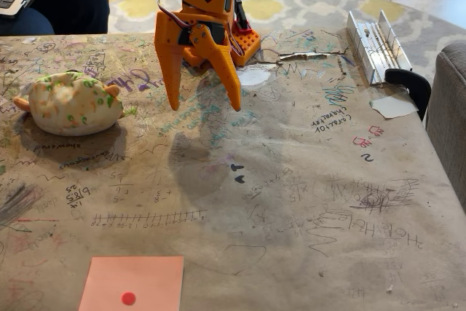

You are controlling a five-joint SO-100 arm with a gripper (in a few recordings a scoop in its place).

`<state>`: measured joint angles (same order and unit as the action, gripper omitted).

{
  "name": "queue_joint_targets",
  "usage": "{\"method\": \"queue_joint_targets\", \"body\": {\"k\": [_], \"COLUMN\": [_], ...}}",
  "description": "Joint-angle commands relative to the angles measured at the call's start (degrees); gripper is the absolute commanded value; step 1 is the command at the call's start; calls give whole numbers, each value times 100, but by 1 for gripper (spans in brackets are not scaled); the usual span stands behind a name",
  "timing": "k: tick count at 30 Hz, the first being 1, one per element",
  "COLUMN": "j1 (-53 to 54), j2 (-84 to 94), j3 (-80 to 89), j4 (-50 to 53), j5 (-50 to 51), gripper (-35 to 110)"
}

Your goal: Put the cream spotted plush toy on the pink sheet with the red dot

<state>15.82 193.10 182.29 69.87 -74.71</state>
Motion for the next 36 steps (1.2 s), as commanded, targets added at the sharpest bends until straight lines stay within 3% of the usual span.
{"method": "queue_joint_targets", "body": {"k": [1, 7, 12, 15, 18, 26, 29, 36], "j1": [650, 940, 431, 114, -97, -1556, -967, 1485], "j2": [18, 18, 18, 18, 9, -18, -290, -1406], "j3": [202, 185, 176, -97, -1072, -2988, -3094, -2962], "j4": [-176, -650, -229, -167, 44, 1169, 870, -756], "j5": [211, 1222, 896, 1283, 2197, 2470, 2760, 3164], "gripper": [46, 40, 37, 20, 30, 37, 39, 45]}}
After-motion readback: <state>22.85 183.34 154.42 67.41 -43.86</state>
